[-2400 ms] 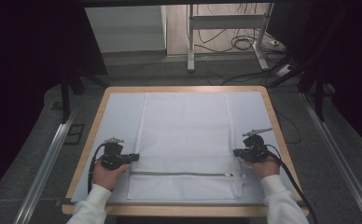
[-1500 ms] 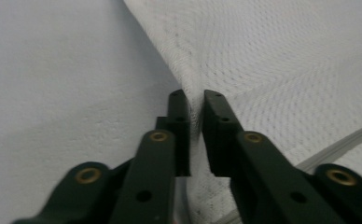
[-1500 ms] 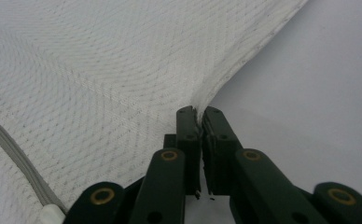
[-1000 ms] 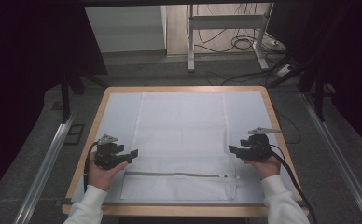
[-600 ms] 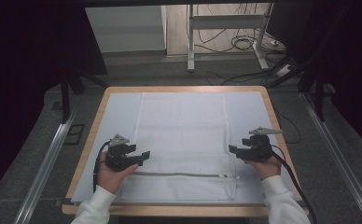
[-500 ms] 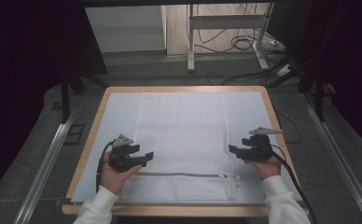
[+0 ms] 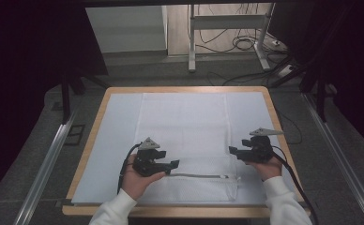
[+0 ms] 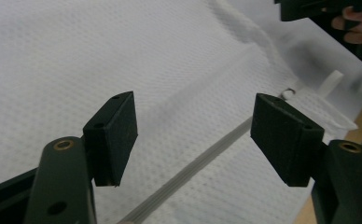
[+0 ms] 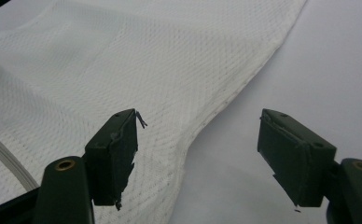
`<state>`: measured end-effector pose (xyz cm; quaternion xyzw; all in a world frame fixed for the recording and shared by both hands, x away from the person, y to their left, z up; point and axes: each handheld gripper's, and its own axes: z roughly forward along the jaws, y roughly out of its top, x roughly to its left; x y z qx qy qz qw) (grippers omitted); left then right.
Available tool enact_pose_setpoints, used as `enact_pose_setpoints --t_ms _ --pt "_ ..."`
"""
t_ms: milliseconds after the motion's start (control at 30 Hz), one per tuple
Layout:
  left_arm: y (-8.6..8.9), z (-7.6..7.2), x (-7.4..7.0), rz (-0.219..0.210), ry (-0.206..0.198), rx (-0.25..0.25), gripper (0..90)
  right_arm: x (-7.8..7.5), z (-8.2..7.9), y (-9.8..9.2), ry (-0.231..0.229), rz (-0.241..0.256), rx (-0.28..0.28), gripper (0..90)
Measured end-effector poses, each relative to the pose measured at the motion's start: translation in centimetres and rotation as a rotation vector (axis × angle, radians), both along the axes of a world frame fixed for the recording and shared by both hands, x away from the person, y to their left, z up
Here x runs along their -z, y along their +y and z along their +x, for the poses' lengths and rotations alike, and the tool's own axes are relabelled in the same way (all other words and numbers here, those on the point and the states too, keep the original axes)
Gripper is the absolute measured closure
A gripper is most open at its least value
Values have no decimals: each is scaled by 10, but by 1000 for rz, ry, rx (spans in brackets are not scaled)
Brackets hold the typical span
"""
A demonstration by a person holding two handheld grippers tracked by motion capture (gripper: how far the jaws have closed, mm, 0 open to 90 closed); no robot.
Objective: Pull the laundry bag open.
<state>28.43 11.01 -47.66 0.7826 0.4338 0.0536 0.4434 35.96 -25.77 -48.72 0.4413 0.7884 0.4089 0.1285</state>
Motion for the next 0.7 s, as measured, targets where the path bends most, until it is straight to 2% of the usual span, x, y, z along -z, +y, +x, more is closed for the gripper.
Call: enact_pose_setpoints --t_ms 433,700 --pt "-20 -2 0 -16 24 53 322 0 1 0 -3 -7 8 283" --pt "-42 -5 1 -1 34 104 322 0 0 0 -7 -9 11 284"
